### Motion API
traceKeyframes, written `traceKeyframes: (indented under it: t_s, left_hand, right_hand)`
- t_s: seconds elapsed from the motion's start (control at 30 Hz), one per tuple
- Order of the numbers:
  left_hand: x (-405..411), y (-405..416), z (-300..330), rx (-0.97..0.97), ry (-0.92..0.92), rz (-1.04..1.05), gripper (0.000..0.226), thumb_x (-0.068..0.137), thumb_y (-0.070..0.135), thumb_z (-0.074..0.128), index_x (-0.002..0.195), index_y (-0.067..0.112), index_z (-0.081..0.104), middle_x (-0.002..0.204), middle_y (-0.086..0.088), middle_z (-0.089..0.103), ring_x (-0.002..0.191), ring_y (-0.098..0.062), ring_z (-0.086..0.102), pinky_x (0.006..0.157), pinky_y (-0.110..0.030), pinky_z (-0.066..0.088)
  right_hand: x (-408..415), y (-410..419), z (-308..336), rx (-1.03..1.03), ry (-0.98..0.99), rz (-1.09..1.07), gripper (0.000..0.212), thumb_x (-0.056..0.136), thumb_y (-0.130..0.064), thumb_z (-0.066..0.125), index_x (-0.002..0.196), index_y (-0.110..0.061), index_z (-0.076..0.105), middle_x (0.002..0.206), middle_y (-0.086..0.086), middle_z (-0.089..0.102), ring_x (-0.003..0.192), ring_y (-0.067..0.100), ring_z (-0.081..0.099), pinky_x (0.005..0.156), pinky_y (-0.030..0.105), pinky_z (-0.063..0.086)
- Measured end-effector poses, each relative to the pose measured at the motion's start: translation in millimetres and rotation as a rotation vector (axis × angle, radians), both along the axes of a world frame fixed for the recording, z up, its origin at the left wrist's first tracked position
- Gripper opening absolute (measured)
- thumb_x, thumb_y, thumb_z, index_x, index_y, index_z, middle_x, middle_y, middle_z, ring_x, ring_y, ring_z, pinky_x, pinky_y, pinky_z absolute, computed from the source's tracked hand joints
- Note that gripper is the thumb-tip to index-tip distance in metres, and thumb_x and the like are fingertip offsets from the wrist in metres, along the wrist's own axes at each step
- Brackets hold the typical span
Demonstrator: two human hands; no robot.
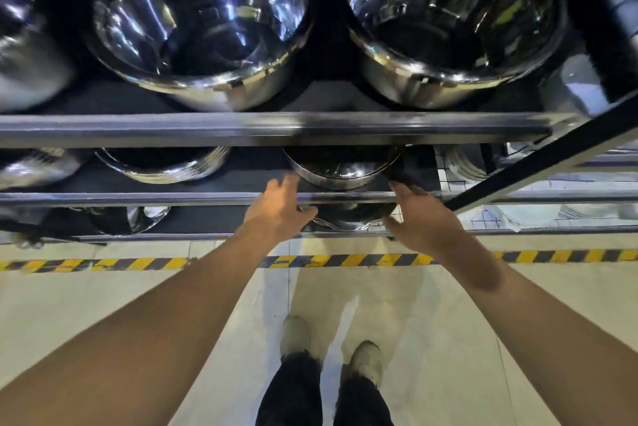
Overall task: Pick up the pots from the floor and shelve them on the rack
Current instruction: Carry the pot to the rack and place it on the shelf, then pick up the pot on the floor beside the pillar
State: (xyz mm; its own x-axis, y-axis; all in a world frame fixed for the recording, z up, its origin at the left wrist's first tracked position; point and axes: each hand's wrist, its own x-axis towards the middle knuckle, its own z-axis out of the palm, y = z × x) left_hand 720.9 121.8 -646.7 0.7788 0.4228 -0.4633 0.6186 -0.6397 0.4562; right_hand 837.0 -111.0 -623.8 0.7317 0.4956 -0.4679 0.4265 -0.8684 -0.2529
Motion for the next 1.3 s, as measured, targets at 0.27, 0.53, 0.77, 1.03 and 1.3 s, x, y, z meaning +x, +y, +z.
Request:
traceKeyframes:
  t_s: [0.27, 0.53, 0.77, 1.03, 1.3]
  left_hand:
    - [-72.3, -57.5, 163.9, 0.173, 0.038, -0.004, 0.048, 0.089, 0.056, 0.056, 0.125, 0.024, 0.048, 0.118, -0.002, 0.052, 0.106, -0.029, 0.059, 0.079, -0.04, 0.045]
    - [-179.7, -74.6, 329.5, 0.35, -0.025, 0.163, 0.04, 0.091, 0.049, 0.054, 0.123, 0.027, 0.048, 0.116, -0.005, 0.055, 0.101, -0.03, 0.059, 0.081, -0.043, 0.051]
    - [-348.3, -42.4, 391.9, 0.515, 0.062, 0.525, 0.049, 0.087, 0.054, 0.051, 0.128, 0.026, 0.047, 0.124, -0.01, 0.057, 0.114, -0.037, 0.057, 0.089, -0.046, 0.048]
    - [-584.6, -63.0, 402.9, 0.551, 0.246, 0.915, 0.069, 0.082, 0.071, 0.05, 0.137, 0.029, 0.044, 0.129, -0.01, 0.056, 0.115, -0.038, 0.055, 0.09, -0.047, 0.044]
    - [-804.4, -121.1, 413.2, 0.555, 0.334, 1.253, 0.069, 0.081, 0.074, 0.048, 0.132, 0.028, 0.048, 0.119, -0.007, 0.06, 0.108, -0.034, 0.059, 0.084, -0.046, 0.049]
  right_hand:
    - [-54.3, -11.1, 155.0, 0.036, -0.182, 0.253, 0.047, 0.094, -0.046, 0.052, 0.134, -0.022, 0.052, 0.126, 0.005, 0.058, 0.116, 0.033, 0.053, 0.091, 0.043, 0.049]
    - [-121.0, -9.2, 302.3, 0.167, -0.336, 0.548, 0.049, 0.095, -0.053, 0.047, 0.132, -0.021, 0.053, 0.125, 0.005, 0.062, 0.112, 0.034, 0.055, 0.09, 0.045, 0.05]
    - [-204.7, 58.3, 362.6, 0.264, -0.405, 0.818, 0.062, 0.091, -0.069, 0.038, 0.131, -0.026, 0.055, 0.128, 0.001, 0.064, 0.115, 0.03, 0.058, 0.087, 0.043, 0.05]
    - [-413.1, 156.4, 391.4, 0.304, -0.352, 1.221, 0.071, 0.085, -0.078, 0.03, 0.132, -0.029, 0.052, 0.127, 0.004, 0.059, 0.12, 0.038, 0.051, 0.091, 0.05, 0.046]
    - [-650.3, 198.0, 391.7, 0.401, -0.351, 1.558, 0.075, 0.088, -0.078, 0.03, 0.141, -0.029, 0.047, 0.132, 0.003, 0.058, 0.123, 0.035, 0.05, 0.096, 0.051, 0.045]
